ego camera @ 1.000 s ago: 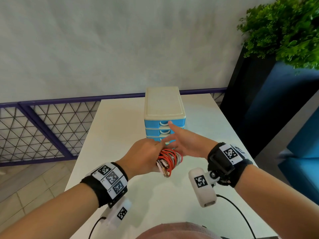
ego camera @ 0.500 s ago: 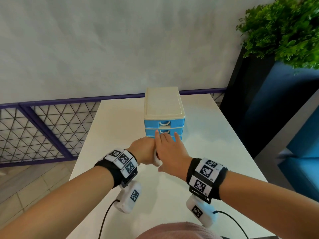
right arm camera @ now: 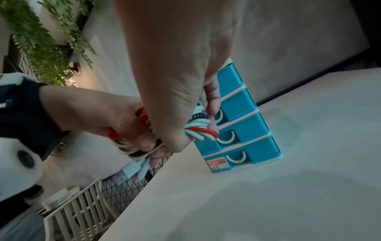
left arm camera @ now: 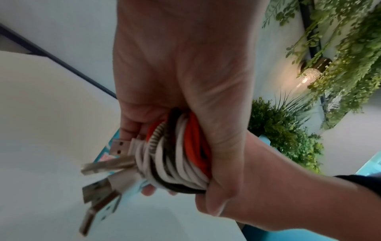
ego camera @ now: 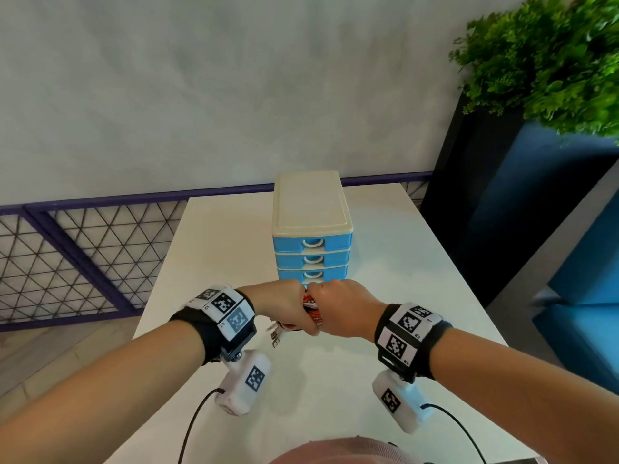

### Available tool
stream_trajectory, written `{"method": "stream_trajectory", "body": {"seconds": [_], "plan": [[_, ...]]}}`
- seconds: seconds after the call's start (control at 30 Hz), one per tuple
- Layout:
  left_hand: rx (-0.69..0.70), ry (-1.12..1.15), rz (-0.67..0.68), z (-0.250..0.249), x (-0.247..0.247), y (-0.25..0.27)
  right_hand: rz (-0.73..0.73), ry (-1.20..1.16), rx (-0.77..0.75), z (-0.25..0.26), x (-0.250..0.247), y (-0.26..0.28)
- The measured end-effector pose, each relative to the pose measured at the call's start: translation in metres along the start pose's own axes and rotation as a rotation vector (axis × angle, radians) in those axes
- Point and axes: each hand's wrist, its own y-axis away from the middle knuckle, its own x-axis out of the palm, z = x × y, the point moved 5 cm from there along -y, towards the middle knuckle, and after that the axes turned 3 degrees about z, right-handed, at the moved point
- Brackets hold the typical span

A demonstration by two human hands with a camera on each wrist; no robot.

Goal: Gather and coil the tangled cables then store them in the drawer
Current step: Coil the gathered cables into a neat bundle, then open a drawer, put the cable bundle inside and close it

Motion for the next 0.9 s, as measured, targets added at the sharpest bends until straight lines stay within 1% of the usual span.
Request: {"method": "stream_trajectory", "body": {"seconds": [0.1, 0.27, 0.37, 0.47, 0.53, 0.57, 0.6, 0.63, 0.73, 0.8, 0.83, 0.87, 0.9], "plan": [[0.021, 0.067, 0.001, -0.002, -0.010, 0.000, 0.003, -0.036, 0.019, -0.007, -0.005, -0.005], [0.035, 0.113, -0.047, -0.003, -0.030, 0.004, 0.013, -0.104, 0.044, -0.011, -0.022, -0.011], [0.047, 0.130, -0.058, -0.005, -0.038, 0.003, 0.002, -0.096, 0.042, -0.015, -0.031, -0.015], [0.068, 0.158, 0.000, -0.006, -0.043, 0.001, 0.011, -0.041, 0.042, -0.018, -0.033, -0.018], [0.118, 0.217, 0.067, -0.006, -0.045, 0.001, 0.000, -0.002, 0.026, -0.020, -0.037, -0.021], [0.154, 0.258, 0.065, -0.006, -0.048, 0.003, -0.003, 0.010, 0.027, -0.022, -0.039, -0.023], [0.186, 0.287, 0.019, -0.005, -0.055, 0.003, -0.007, 0.017, 0.038, -0.026, -0.041, -0.024], [0.212, 0.319, -0.067, -0.001, -0.063, 0.004, -0.010, 0.026, 0.062, -0.030, -0.043, -0.026], [0.214, 0.388, -0.468, 0.018, -0.092, 0.006, -0.003, 0.061, 0.112, -0.042, -0.051, -0.030], [0.206, 0.329, -0.688, 0.027, -0.101, 0.009, 0.028, 0.050, 0.099, -0.043, -0.053, -0.033], [0.191, 0.288, -0.755, 0.031, -0.103, 0.009, 0.041, 0.040, 0.085, -0.042, -0.054, -0.035], [0.182, 0.251, -0.789, 0.033, -0.103, 0.007, 0.049, 0.031, 0.074, -0.041, -0.054, -0.037], [0.182, 0.207, -0.794, 0.034, -0.103, 0.005, 0.059, 0.021, 0.074, -0.041, -0.054, -0.040]]}}
